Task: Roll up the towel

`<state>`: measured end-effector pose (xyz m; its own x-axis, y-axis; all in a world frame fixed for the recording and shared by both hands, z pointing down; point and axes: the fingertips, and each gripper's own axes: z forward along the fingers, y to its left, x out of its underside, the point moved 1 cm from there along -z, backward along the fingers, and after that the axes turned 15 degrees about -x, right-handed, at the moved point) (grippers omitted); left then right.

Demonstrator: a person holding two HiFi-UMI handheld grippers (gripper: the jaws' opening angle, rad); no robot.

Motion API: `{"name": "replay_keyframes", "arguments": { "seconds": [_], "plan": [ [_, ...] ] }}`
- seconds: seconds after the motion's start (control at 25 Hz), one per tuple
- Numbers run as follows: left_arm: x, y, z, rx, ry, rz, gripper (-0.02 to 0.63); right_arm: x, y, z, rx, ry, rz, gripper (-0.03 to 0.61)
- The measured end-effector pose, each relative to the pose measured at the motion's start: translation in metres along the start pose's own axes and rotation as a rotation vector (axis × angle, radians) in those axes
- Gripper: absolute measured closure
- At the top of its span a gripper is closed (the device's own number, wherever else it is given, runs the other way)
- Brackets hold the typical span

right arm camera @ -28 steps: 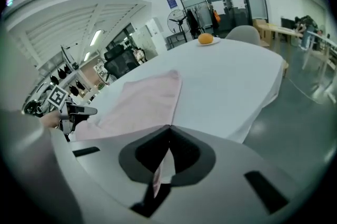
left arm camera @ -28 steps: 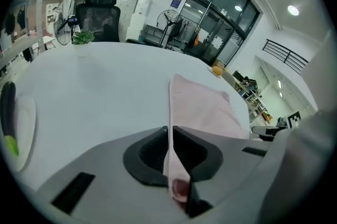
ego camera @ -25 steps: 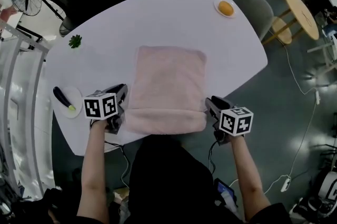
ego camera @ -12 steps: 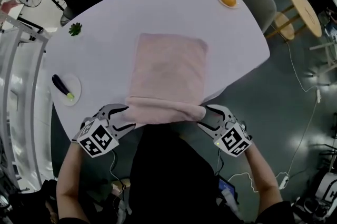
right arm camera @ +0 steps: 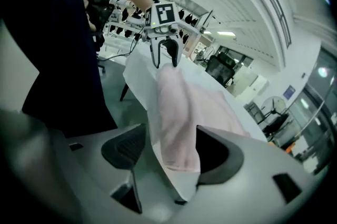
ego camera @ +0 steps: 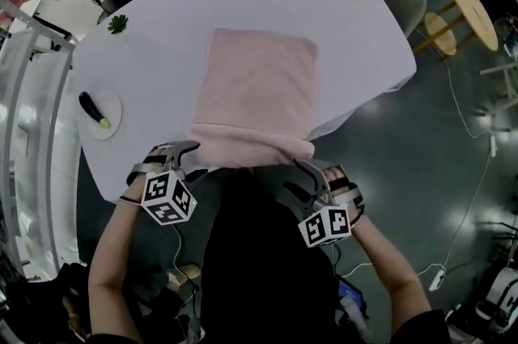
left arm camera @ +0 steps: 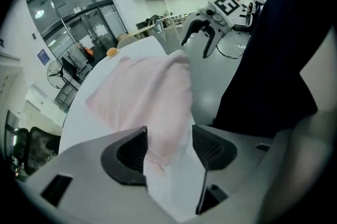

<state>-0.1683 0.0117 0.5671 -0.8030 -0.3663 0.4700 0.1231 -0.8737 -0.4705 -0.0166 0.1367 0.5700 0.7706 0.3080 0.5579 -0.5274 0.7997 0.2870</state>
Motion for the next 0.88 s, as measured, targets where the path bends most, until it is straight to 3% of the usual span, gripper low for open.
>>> {"name": "replay_keyframes", "arguments": {
  "seconds": [0.16, 0.28, 0.48, 0.6, 0.64, 0.76, 0.88],
  "plan": [
    [0.005, -0.003, 0.009, -0.021, 0.031, 0.001, 0.325, 0.008, 0.013, 0.023, 0.141, 0.076, -0.089, 0.252],
    [0.006, -0.007, 0.013, -0.031, 0.044, -0.016, 0.325, 0.014, 0.016, 0.041, 0.272, 0.15, -0.152, 0.194],
    [0.011, -0.014, 0.016, -0.04, 0.052, -0.079, 0.318, 0.027, 0.011, 0.076, 0.447, 0.274, -0.296, 0.153],
    [0.012, -0.013, 0.015, -0.048, 0.046, -0.127, 0.319, 0.029, -0.005, 0.08, 0.564, 0.297, -0.349, 0.156],
    [0.012, -0.013, 0.015, -0.051, 0.045, -0.13, 0.321, 0.027, -0.01, 0.075, 0.603, 0.284, -0.352, 0.217],
    [0.012, -0.013, 0.016, -0.064, 0.051, -0.108, 0.321, 0.016, -0.021, 0.056, 0.655, 0.221, -0.334, 0.481],
    [0.012, -0.013, 0.017, -0.07, 0.07, -0.07, 0.321, 0.01, -0.02, 0.039, 0.523, 0.161, -0.268, 0.505]
  ]
}}
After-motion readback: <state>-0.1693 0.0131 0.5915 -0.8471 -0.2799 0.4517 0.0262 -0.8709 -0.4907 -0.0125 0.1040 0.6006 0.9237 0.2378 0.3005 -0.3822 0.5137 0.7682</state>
